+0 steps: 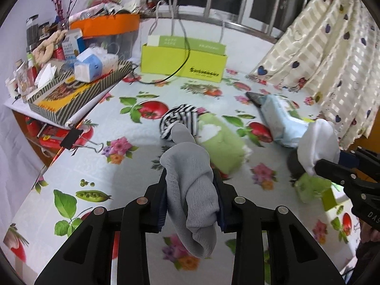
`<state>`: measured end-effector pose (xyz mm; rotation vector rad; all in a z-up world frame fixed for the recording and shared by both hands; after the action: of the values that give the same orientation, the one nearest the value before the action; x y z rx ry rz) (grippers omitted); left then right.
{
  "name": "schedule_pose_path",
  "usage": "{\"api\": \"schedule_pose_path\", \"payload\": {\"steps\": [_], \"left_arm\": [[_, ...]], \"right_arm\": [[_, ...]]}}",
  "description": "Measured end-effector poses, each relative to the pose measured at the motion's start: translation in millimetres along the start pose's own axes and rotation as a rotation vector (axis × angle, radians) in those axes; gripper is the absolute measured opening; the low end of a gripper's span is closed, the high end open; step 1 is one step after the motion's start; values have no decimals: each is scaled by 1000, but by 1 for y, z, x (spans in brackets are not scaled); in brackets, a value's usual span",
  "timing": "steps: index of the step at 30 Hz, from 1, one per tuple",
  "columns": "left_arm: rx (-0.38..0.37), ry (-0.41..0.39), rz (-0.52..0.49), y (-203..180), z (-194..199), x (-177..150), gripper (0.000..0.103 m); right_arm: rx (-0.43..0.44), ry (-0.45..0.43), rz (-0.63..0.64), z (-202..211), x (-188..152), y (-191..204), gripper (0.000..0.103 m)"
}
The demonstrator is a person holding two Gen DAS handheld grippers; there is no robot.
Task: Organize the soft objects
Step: 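Lift the grey sock off the table with the left gripper, then carry the grey sock and white cloth over the white tray with both grippers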
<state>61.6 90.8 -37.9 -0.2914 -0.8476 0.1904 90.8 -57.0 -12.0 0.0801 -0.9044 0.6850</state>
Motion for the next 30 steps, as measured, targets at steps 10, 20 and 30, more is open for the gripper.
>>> {"api": "schedule_pose_path", "payload": {"steps": [10, 20, 30], "left_arm": [[-71, -22, -74, -49, 16, 3, 34], [-107, -26, -118, -78, 19, 6, 34], [-118, -16, -135, -91, 14, 5, 34]], "right_arm": [[-1, -53, -34, 32, -4, -10, 28], [-8, -81, -55, 45, -7, -18, 28], [-13, -83, -71, 47, -9, -26, 28]]}}
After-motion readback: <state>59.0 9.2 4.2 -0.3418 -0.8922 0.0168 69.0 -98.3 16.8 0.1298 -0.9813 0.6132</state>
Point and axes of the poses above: each gripper's, at about its wrist camera, not at the fingertips, and z roughly against the way its jaws point, y to its left, x to its top, the point moved 7 cm from there along -z, roughly the way its jaws point, and after that the axes turned 15 degrees about -x, right-handed, at the moved point
